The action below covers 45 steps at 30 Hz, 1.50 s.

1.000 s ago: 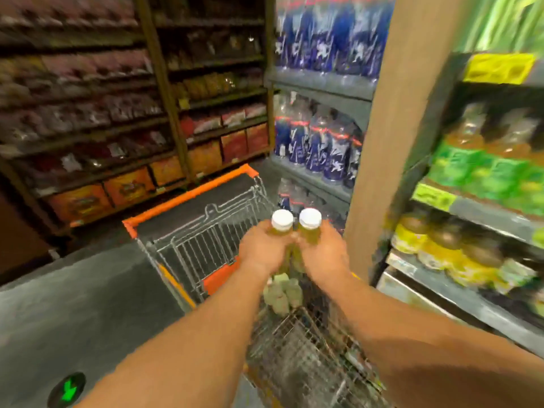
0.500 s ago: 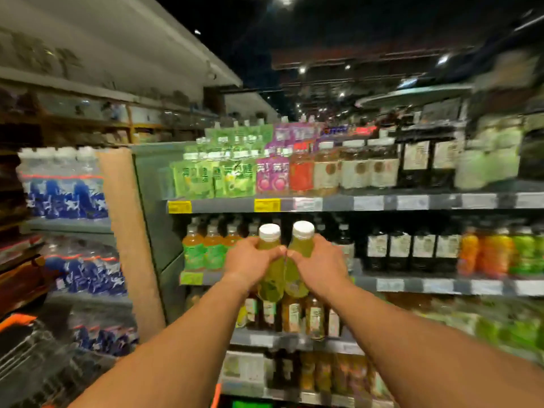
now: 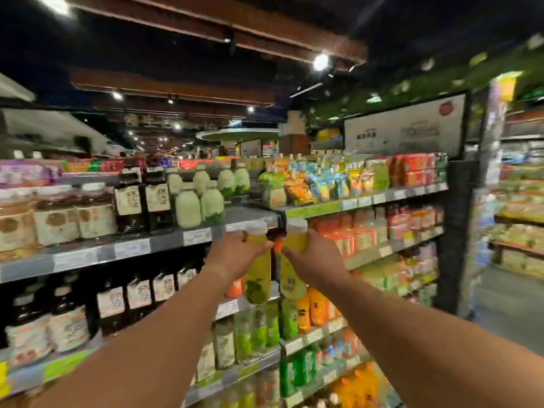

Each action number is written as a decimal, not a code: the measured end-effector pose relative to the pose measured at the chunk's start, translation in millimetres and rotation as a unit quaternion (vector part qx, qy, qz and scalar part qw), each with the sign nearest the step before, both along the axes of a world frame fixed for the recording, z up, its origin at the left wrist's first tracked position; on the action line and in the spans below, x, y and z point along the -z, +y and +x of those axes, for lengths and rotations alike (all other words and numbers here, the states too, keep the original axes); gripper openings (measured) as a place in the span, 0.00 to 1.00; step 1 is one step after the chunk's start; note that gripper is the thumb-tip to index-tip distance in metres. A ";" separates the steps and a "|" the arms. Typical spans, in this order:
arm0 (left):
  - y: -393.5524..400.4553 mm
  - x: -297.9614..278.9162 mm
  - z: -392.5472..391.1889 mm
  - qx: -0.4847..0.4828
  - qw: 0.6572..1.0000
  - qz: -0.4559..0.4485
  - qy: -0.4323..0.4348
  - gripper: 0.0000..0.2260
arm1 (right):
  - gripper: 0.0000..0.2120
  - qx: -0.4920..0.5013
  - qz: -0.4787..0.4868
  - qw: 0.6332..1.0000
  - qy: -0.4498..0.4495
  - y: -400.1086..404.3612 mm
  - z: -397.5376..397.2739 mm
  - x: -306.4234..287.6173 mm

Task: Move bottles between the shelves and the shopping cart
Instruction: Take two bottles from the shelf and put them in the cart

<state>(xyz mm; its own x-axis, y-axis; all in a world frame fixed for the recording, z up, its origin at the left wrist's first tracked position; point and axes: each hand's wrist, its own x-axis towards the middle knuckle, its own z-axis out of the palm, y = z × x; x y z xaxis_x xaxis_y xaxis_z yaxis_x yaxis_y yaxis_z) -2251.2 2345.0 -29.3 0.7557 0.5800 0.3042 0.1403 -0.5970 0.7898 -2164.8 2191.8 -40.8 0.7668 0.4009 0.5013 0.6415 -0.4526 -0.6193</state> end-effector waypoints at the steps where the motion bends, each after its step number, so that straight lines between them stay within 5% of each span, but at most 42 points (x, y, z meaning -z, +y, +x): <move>1: -15.4 -3.3 27.6 0.017 1.000 -0.015 -0.007 0.30 | 0.20 0.021 -0.003 1.000 -0.002 -15.1 23.7 -3.4; 5: -61.4 -13.8 132.0 0.062 0.998 -0.008 -0.024 0.16 | 0.20 0.070 -0.017 0.997 -0.020 -67.2 108.7 -13.0; 15: -166.0 -28.0 349.0 0.151 0.988 -0.006 -0.024 0.17 | 0.13 0.167 -0.019 0.986 -0.016 -188.3 287.9 -25.3; 23: -235.3 -31.7 502.8 0.106 0.994 -0.005 -0.030 0.13 | 0.16 0.109 -0.044 0.993 -0.021 -250.9 461.1 -27.9; 35: -228.2 -71.7 700.7 0.023 0.996 -0.012 -0.081 0.18 | 0.12 0.020 -0.022 0.999 -0.028 -220.6 686.2 -54.0; 39: -218.8 -84.9 755.3 -0.025 0.994 -0.001 -0.105 0.16 | 0.20 0.005 -0.006 1.000 -0.022 -203.9 750.0 -66.7; 45: -207.2 -108.6 835.0 -0.075 0.985 0.011 -0.153 0.19 | 0.20 -0.026 0.044 0.996 -0.071 -168.2 841.6 -104.7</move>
